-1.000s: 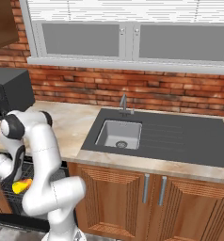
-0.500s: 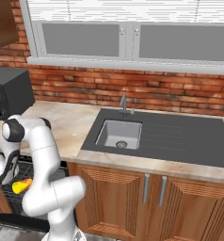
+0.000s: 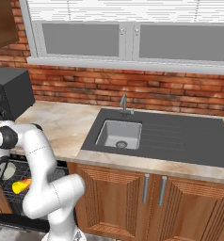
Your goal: Pick up the cup and bowl from the counter, place them in the dishwasher, and close the dishwasher door.
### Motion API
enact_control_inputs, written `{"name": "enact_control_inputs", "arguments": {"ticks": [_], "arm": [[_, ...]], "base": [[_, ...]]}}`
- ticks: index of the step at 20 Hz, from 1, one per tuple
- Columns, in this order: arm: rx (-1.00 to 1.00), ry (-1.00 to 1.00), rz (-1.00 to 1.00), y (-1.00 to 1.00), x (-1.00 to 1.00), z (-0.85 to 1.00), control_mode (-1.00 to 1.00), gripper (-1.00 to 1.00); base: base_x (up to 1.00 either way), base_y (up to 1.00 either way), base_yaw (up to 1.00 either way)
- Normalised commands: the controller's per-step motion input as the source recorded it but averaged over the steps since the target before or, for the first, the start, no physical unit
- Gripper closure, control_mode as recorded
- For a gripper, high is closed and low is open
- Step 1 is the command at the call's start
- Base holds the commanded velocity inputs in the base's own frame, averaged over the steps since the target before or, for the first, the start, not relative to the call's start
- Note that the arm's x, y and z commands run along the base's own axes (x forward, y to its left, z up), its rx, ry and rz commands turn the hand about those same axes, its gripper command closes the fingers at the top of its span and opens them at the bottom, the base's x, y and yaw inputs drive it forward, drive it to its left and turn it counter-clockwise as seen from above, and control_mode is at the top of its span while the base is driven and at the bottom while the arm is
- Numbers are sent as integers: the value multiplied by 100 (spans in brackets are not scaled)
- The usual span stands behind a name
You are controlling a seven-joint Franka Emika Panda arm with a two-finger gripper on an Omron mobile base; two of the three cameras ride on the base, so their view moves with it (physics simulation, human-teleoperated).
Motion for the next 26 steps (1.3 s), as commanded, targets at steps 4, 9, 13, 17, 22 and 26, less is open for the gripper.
{"name": "enact_control_inputs", "arguments": {"ticks": [4,9,13,17,22,26], "arm": [[0,0,0,0,8,-48,-100,100],[0,0,0,-8,23,-27,-100,100],[3,0,0,-5,38,-18,-100,100],[3,0,0,0,42,-37,-100,100],[1,0,0,1,32,-47,-100,100],[0,0,0,20,16,-62,-100,100]], "base": [[0,0,0],[0,0,0],[0,0,0],[0,0,0],[0,0,0],[0,0,0]]}}
